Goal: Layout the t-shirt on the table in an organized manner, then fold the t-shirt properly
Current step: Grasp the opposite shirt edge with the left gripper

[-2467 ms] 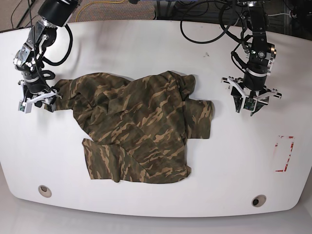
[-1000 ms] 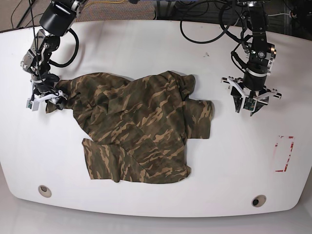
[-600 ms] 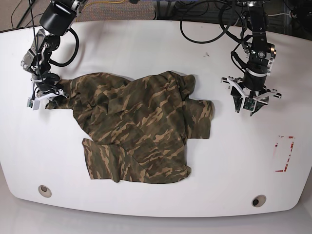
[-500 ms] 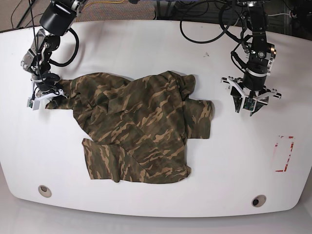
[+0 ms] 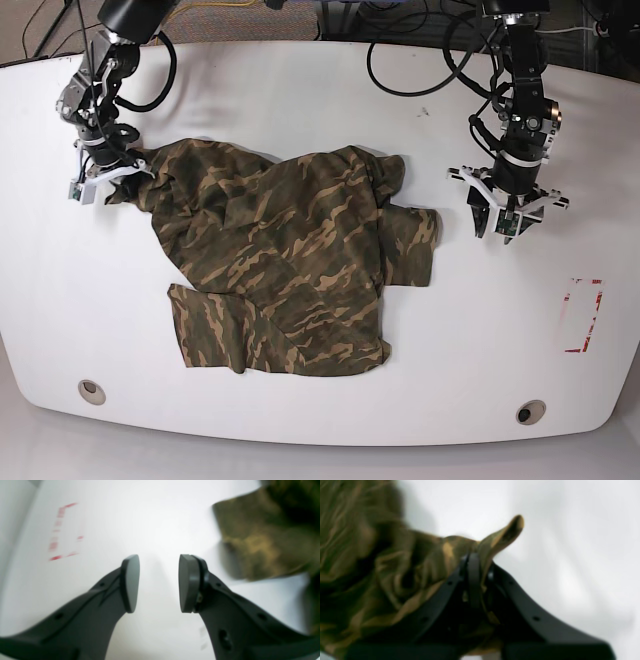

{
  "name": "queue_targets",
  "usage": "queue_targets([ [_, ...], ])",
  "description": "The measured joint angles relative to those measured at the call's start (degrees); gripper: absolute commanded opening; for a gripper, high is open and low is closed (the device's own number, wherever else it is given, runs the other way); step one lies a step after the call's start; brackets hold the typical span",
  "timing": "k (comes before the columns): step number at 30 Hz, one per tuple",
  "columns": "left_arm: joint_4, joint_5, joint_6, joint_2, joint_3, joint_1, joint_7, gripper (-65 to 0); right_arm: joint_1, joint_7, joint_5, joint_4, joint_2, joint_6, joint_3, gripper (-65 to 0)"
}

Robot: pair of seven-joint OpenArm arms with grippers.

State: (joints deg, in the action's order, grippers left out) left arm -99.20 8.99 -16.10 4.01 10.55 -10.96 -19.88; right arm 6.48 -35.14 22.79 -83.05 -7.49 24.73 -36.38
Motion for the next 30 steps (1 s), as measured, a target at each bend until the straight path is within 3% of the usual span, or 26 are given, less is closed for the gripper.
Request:
queue_targets([
  [10, 5.2, -8.8, 0.2, 0.0, 0.1, 4.2, -8.0, -39.9, 6.4, 0.3, -0.1, -9.0, 3.3, -0.4, 4.4, -65.0],
  [17, 5.8, -17.2, 0.6, 0.2, 0.1, 6.0, -10.8, -19.0, 9.0, 0.0, -0.2, -11.5, 4.7, -0.2, 7.9, -65.0],
  [19, 5.9, -18.7, 0.6, 0.3, 0.1, 6.0, -11.0, -16.2, 9.1, 0.0, -0.3, -11.5, 4.6, -0.3, 8.5, -65.0],
  [30, 6.8, -24.9, 0.8, 0.4, -1.8, 6.0, -11.6, -18.5, 9.1, 0.0, -0.2, -11.5, 4.5, -0.3, 9.1, -65.0],
])
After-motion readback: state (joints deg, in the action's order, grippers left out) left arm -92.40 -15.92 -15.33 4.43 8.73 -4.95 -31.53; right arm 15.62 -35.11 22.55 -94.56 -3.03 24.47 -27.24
